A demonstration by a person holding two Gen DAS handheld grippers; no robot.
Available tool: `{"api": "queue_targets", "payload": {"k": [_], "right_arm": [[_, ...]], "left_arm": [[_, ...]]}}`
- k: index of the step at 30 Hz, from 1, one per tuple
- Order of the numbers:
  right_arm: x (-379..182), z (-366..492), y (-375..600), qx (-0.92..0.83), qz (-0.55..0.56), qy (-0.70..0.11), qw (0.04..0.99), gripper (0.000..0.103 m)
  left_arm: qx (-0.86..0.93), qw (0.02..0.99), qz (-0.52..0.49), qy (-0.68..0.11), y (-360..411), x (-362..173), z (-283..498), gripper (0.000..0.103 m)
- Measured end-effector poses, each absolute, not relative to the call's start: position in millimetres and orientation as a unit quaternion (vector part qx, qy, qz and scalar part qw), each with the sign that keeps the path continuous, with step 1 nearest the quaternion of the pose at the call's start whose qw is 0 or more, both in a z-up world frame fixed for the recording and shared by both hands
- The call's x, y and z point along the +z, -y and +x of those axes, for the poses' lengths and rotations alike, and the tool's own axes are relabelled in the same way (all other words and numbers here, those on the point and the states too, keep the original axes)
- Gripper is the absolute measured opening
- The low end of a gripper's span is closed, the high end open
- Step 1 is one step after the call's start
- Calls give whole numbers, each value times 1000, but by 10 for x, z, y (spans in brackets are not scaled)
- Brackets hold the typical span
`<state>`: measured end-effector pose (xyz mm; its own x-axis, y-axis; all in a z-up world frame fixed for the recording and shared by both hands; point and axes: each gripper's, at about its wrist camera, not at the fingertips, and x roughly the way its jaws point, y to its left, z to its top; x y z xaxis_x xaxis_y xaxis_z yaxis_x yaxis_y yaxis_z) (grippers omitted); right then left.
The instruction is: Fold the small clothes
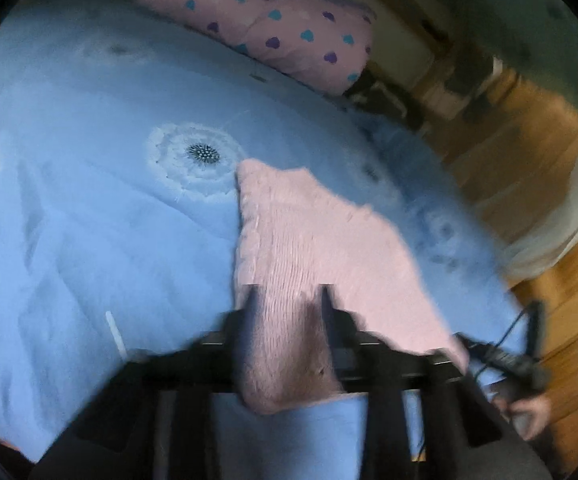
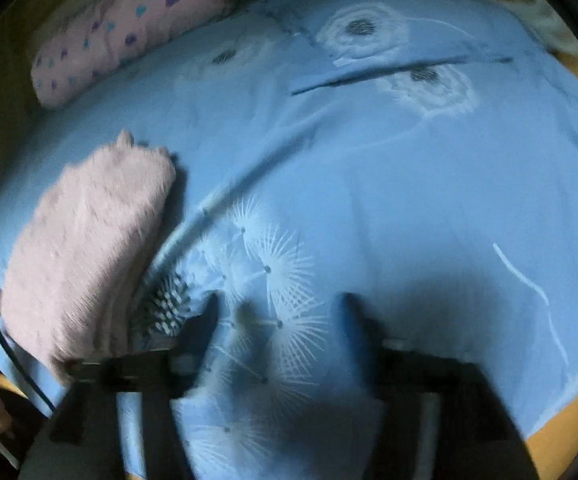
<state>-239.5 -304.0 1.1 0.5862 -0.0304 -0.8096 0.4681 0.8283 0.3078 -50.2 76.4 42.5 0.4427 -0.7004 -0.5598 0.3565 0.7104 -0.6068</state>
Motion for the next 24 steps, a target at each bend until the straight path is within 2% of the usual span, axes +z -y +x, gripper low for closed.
{"api": "queue_targets", "payload": {"k": [1, 2, 6, 8, 11, 13, 15, 16, 17, 18, 19, 20, 22, 24], "right_arm": [[38, -2379, 3087, -137, 279, -411, 857, 94], [45, -2360, 3113, -135, 297, -400, 856, 96], [-124, -2138, 3236, -76, 433, -360, 823, 96], [-203, -1997, 3153, -35, 462, -354, 812, 96], [-337, -1684, 2798, 18, 442, -394, 805, 98], [-328, -1531, 2521, 3, 372, -412, 832, 103], [-310, -1391, 2268, 10, 312, -424, 850, 103], [-310, -1318, 2159, 22, 292, -429, 855, 98], [-306, -1260, 2109, 35, 285, -436, 853, 71], [-313, -1213, 2086, 48, 297, -446, 843, 60], [-294, -1187, 2103, 63, 323, -452, 829, 42], [-257, -1193, 2113, 69, 327, -455, 825, 36], [-170, -1247, 2127, 75, 327, -458, 823, 33], [-118, -1382, 2111, 85, 344, -457, 816, 32]], "left_arm": [[-336, 810, -241, -416, -868, 421, -425, 37], [-345, 798, -262, -419, -912, 404, -364, 40], [-369, 728, -334, -471, -941, 169, -62, 40], [-378, 689, -354, -507, -846, -10, -8, 40], [-357, 666, -348, -555, -716, -214, 29, 44], [-358, 666, -354, -551, -704, -230, 34, 44], [-358, 668, -348, -551, -670, -228, 30, 44], [-355, 671, -345, -552, -659, -227, 25, 39], [-353, 671, -347, -553, -657, -223, 24, 32], [-353, 668, -350, -553, -669, -218, 26, 29], [-353, 666, -356, -553, -685, -209, 7, 21], [-353, 663, -363, -551, -725, -191, -15, 12], [-358, 662, -372, -544, -802, -123, -77, 0], [-362, 663, -367, -543, -910, 15, -209, 0]]}}
